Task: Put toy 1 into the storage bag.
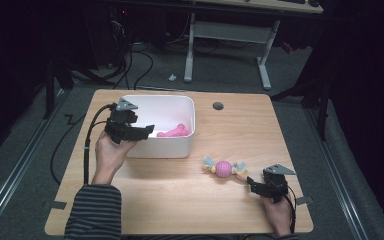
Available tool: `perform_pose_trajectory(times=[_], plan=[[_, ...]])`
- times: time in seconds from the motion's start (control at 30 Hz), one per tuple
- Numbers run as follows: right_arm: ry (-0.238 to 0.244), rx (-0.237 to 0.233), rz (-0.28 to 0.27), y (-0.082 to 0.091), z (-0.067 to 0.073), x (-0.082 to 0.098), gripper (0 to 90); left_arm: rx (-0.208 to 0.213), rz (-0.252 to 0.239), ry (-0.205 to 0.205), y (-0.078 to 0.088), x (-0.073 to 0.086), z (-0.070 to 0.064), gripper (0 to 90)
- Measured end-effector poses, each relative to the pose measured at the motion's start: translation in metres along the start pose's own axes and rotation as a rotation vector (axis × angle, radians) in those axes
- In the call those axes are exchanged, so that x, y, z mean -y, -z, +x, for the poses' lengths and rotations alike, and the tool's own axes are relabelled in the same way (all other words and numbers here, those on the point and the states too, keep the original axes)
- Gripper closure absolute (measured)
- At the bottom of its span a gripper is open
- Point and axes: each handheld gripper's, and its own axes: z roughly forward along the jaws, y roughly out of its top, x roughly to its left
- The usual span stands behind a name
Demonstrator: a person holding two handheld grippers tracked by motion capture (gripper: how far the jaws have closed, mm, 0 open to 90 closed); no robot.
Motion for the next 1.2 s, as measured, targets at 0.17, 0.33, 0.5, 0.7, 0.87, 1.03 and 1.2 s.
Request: perform_pose_trajectory(times=[0.17,0.33,0.5,0.7,0.87,1.03,1.2], plan=[[0.000,0.000,0.000,0.000,0.000,0.000,27.1,-0.007,-0.025,0.009,0.017,0.013,-0.002,32.1],[0.000,0.000,0.000,0.000,0.000,0.000,27.1,-0.013,-0.035,0.012,0.026,0.025,-0.003,32.2],[0.001,0.000,-0.001,0.000,0.000,0.000,27.1,-0.032,-0.047,0.024,0.031,0.040,-0.002,33.0],[0.002,0.000,-0.001,0.000,0.000,0.000,27.1,-0.041,-0.054,0.031,0.035,0.052,-0.006,33.0],[0.003,-0.001,-0.002,0.000,0.000,0.000,27.1,-0.036,-0.057,0.041,0.031,0.060,-0.010,33.2],[0.003,-0.001,0.000,0.000,0.000,0.000,27.1,-0.023,-0.059,0.037,0.022,0.067,-0.017,33.3],[0.006,-0.002,-0.001,0.000,0.000,0.000,27.1,-0.018,-0.054,0.037,0.016,0.075,-0.023,33.1]])
